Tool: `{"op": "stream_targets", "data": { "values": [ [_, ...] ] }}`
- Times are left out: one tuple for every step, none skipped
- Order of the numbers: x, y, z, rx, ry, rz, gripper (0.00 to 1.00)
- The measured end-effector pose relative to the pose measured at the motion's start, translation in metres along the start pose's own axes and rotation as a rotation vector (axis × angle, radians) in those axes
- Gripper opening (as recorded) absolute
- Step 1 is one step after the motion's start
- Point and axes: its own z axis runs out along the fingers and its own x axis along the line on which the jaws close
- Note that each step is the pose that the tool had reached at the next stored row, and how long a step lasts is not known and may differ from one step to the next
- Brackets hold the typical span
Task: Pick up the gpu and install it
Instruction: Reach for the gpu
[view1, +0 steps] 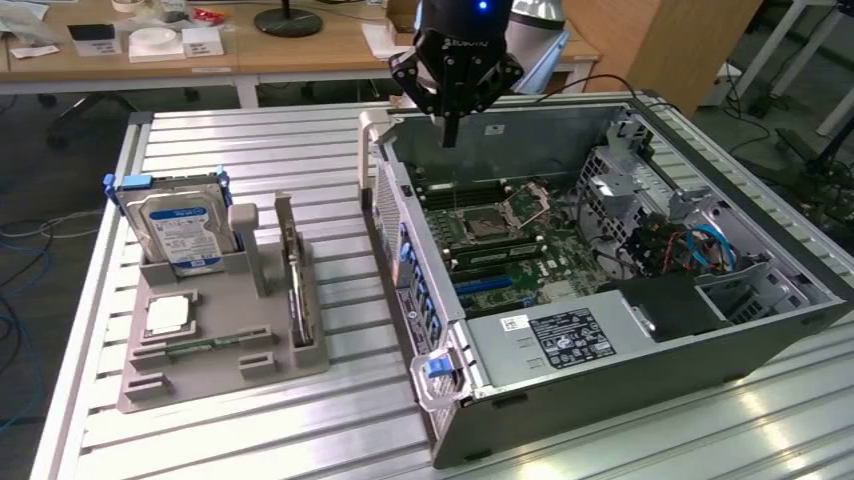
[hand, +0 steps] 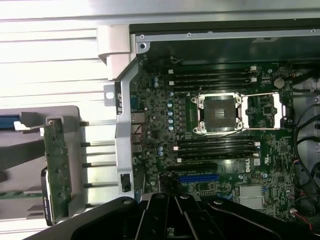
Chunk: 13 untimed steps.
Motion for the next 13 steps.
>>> {"op": "stream_targets", "data": {
  "values": [
    [0.002, -0.0002, 0.0000, 0.0000, 0.0000, 0.000, 0.11],
    [0.004, -0.0003, -0.0001, 0.0000, 0.0000, 0.000, 0.11],
    [0.006, -0.0005, -0.0002, 0.0001, 0.0001, 0.000, 0.11],
    [0.007, -0.0007, -0.0003, 0.0001, 0.0001, 0.000, 0.11],
    [0.009, -0.0009, -0.0003, 0.0000, 0.0001, 0.000, 0.11],
    [0.010, -0.0012, -0.0003, 0.0001, 0.0001, 0.000, 0.11],
    [0.012, -0.0015, -0.0004, 0.0000, 0.0000, 0.000, 0.11],
    [0.014, -0.0019, -0.0004, 0.0001, 0.0000, 0.000, 0.11],
    [0.015, -0.0024, -0.0005, 0.0001, 0.0001, 0.000, 0.11],
    [0.017, -0.0028, -0.0006, 0.0001, 0.0001, 0.000, 0.11],
    [0.018, -0.0032, -0.0006, 0.0001, 0.0001, 0.000, 0.11],
    [0.020, -0.0037, -0.0007, 0.0001, 0.0001, 0.000, 0.11],
    [0.021, -0.0043, -0.0007, 0.0001, 0.0000, 0.000, 0.11]
  ]
}}
